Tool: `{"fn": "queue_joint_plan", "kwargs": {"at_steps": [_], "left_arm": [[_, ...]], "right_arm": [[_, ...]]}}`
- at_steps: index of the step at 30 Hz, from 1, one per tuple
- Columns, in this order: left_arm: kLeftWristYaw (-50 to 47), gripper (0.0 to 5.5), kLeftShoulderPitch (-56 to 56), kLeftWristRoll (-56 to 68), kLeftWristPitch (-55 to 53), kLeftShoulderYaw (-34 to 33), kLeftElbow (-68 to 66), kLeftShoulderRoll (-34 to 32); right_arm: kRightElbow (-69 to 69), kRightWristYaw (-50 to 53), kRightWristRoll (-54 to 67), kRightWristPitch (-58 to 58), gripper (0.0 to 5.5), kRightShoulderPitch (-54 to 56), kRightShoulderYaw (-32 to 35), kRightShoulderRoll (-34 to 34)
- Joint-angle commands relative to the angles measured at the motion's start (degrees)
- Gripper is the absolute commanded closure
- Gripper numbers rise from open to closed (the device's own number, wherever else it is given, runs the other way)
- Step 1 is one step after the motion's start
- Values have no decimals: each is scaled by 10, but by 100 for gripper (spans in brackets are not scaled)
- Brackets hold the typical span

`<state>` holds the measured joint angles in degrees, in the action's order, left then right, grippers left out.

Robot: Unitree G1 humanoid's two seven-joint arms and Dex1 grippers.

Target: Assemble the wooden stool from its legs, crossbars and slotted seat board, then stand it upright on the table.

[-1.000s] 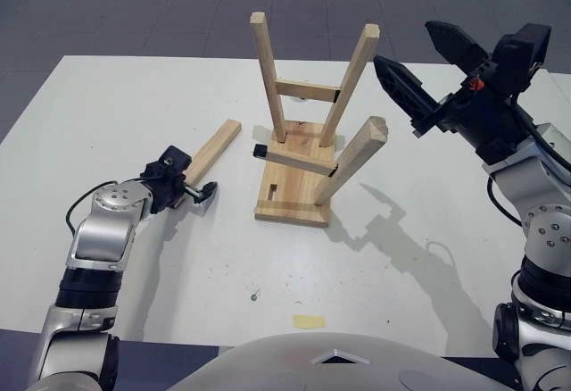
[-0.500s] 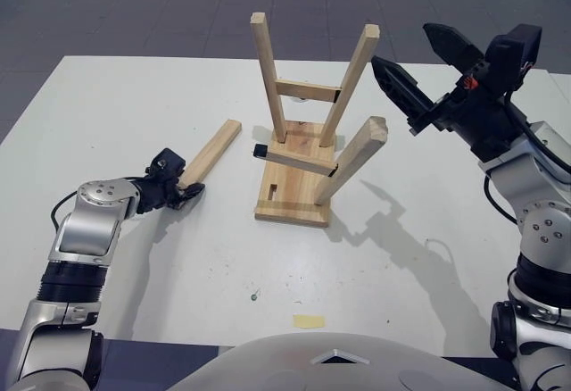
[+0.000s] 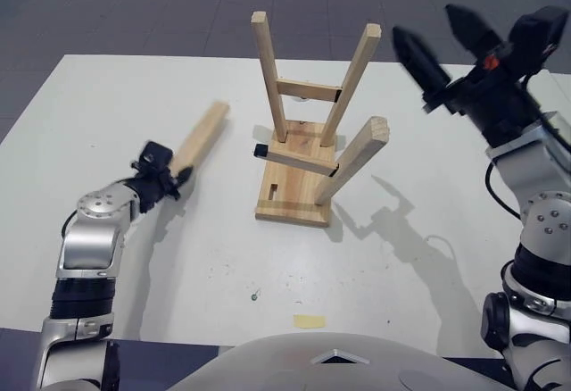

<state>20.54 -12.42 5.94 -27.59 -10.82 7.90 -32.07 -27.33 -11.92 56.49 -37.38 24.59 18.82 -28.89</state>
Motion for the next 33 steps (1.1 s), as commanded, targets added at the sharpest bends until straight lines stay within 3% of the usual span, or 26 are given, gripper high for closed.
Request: {"fn": "queue_joint_plan", "kwargs": {"at_steps": [1, 8, 12, 18, 33], "left_arm": [[-86, 343, -127, -41, 83, 6, 82, 32], [-82, 344, -198, -50, 108, 116, 155, 99], [-51, 344, -180, 29, 61, 153, 185, 159], [-26, 344, -156, 56, 39, 174, 215, 173], [-9, 344, -132, 37, 41, 197, 227, 169]], "right_arm": [[11, 70, 116, -30, 10, 79, 22, 20], [22, 172, 266, -50, 10, 123, -53, 93], [30, 191, 268, -39, 10, 120, -83, 126], [26, 210, 240, -23, 10, 108, -104, 152], [27, 275, 236, -13, 245, 86, -122, 196]]}}
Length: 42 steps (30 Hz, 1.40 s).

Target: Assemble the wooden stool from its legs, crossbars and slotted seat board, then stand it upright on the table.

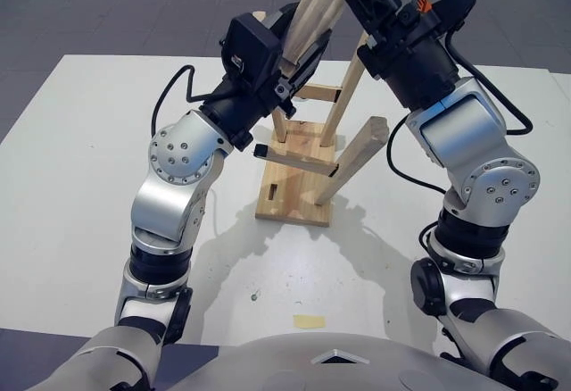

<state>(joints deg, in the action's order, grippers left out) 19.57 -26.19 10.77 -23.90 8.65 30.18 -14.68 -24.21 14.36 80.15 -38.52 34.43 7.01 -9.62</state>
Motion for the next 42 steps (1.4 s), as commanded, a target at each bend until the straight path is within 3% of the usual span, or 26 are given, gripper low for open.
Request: {"fn": "queue_joint_plan", "kwargs": {"at_steps": [1, 10, 15, 21, 26, 28, 31, 33, 36, 42], "left_arm": [[1, 344, 7, -14, 5, 4, 6, -6], [8, 344, 11, -23, 5, 21, 8, -1], [11, 344, 6, -27, -5, 23, 6, -4], [14, 241, -32, -9, -38, -1, 26, -8], [12, 165, -98, 85, -100, -91, 25, -2], [-16, 127, -134, 141, -137, -140, 18, 19], [-91, 76, -186, 248, -195, -199, 14, 81], [-136, 46, -202, 317, -216, -213, 8, 127], [-201, 10, -210, 390, -229, -222, -19, 188], [-337, 10, -227, 524, -205, -249, -113, 285]], "right_arm": [[-5, 17, 1, -1, 260, -14, -4, 5], [-1, 29, 13, -2, 410, -18, -5, 9], [-2, 21, -18, 5, 432, -14, -3, 0], [3, -17, -197, 43, 449, 24, -12, -49], [1, -27, -279, 57, 449, 80, 12, -89], [-8, -49, -396, 73, 449, 96, -18, -156], [13, -68, -703, 155, 449, 93, -143, -301], [39, -57, -831, 188, 449, 72, -194, -341], [71, -31, -974, 207, 449, 49, -258, -362], [129, 2, -1153, 218, 449, 45, -334, -333]]}}
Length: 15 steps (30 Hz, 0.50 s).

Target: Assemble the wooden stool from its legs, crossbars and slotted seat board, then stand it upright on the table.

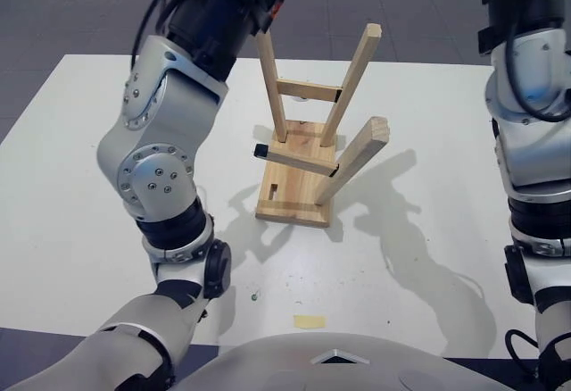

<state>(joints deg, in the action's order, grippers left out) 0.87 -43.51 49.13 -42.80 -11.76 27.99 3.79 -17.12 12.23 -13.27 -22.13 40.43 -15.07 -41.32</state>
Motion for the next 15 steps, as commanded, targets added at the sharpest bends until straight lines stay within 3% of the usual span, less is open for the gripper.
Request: {"fn": "queue_joint_plan", "kwargs": {"at_steps": [1, 6, 11, 15], "left_arm": [[-168, 10, -55, 161, -14, -48, -101, 109], [-256, 10, -57, 271, 12, -32, -135, 116], [-301, 10, -57, 330, 38, -7, -139, 81], [-315, 71, -39, 337, 51, 17, -118, 54]], "right_arm": [[66, 26, -233, 56, 449, -15, -119, -6], [83, 28, -292, 78, 449, -28, -127, 39], [84, 14, -318, 96, 449, -39, -105, 84], [90, 3, -325, 98, 449, -41, -84, 112]]}}
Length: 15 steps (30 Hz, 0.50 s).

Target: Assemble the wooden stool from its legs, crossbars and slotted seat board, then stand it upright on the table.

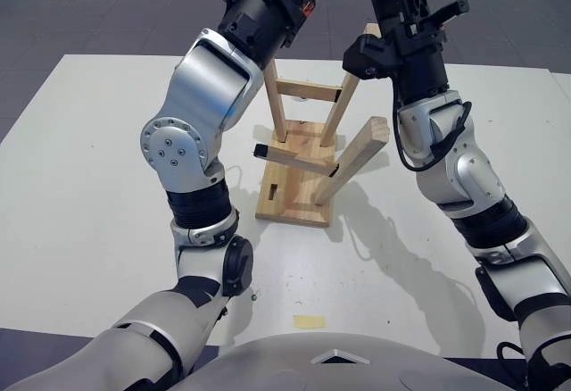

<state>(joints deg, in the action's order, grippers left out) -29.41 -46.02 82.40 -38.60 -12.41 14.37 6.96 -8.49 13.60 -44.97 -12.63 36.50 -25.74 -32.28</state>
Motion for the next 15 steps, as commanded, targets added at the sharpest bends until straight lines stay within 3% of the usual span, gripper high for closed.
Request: {"fn": "queue_joint_plan", "kwargs": {"at_steps": [1, 10, 15], "left_arm": [[-9, 91, -9, -2, 10, 29, 24, 15], [53, 237, -16, -212, 69, 70, 79, -66], [86, 315, -7, -251, 65, 84, 92, -72]], "right_arm": [[6, -14, -8, 1, 449, -2, 28, 29], [-2, -67, 26, -34, 449, -32, 72, 108], [-3, -83, 35, -45, 449, -27, 81, 148]]}}
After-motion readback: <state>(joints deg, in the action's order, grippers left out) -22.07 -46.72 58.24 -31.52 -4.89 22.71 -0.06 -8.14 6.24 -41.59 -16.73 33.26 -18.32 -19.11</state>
